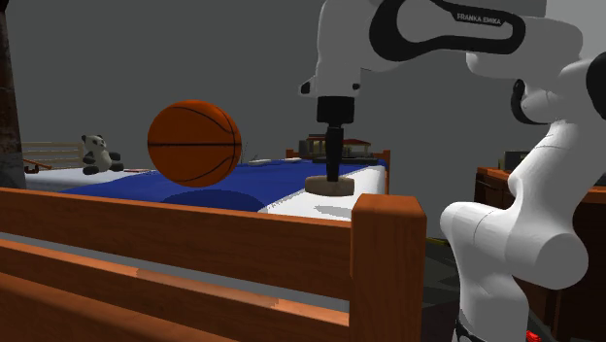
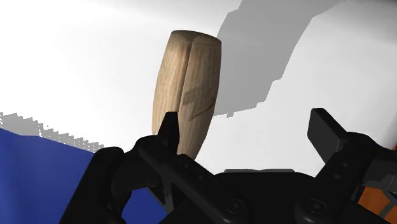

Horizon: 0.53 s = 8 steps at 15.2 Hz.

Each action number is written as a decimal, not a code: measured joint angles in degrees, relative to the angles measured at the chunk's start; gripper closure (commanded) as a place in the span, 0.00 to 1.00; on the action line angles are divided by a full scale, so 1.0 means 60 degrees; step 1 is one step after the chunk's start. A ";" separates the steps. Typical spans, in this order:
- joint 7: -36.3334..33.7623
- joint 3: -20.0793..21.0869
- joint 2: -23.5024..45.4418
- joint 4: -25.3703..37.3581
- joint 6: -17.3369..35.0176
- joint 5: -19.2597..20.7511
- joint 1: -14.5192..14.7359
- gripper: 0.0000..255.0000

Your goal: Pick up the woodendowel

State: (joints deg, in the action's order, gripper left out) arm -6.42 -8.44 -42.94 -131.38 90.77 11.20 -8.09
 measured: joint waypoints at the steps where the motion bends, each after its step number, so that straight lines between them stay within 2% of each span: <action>1: -0.0061 -0.0136 0.0065 0.0068 0.0053 0.0077 -0.0142 0.00; 4: -0.0157 -0.0490 0.0128 0.0085 0.0225 0.0285 -0.0482 0.00; 8: -0.0211 -0.0612 0.0017 -0.0426 0.0647 0.0383 -0.0573 0.00</action>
State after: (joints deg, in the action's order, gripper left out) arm -7.69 -12.11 -42.84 -133.94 94.65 13.50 -11.52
